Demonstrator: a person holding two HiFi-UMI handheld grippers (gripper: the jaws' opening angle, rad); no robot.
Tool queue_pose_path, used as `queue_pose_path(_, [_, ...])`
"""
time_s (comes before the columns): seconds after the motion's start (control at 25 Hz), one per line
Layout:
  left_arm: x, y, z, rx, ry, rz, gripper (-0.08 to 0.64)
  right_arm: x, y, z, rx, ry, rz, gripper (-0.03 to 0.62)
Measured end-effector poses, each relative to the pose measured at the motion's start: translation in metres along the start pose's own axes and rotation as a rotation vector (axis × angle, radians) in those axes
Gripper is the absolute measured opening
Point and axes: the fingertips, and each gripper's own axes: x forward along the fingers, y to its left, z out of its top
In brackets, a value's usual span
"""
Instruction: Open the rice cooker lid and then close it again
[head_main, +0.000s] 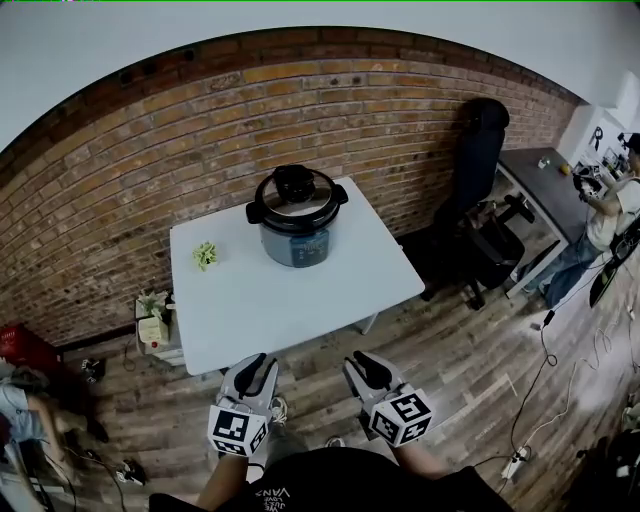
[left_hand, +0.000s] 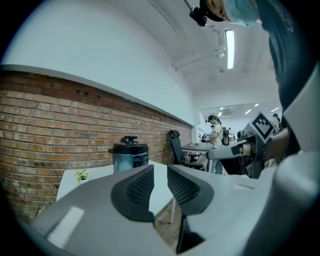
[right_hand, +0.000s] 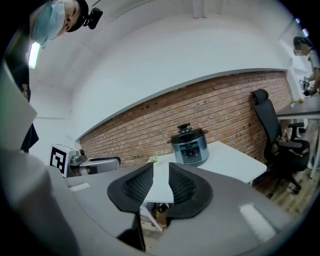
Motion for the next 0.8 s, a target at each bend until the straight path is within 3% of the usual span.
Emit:
queue_pose_path(0.12, [-0.009,-0.014,-0.005,0.003,0.004,-0.001,0.022,-0.012,0.0,-0.008,-0.004,-0.002,-0.009,0.058])
queue_pose_path(0.28, [-0.019,-0.028,-0.011,0.009,0.013,-0.007,0.006,-0.024,0.003,-0.017,-0.003,0.003,-0.005,0.009])
queue_pose_path(0.8, [-0.029,-0.051,-0.022,0.015,0.044,-0.018,0.002,-0.04,0.002,-0.034,-0.022,0.043,-0.02,0.005])
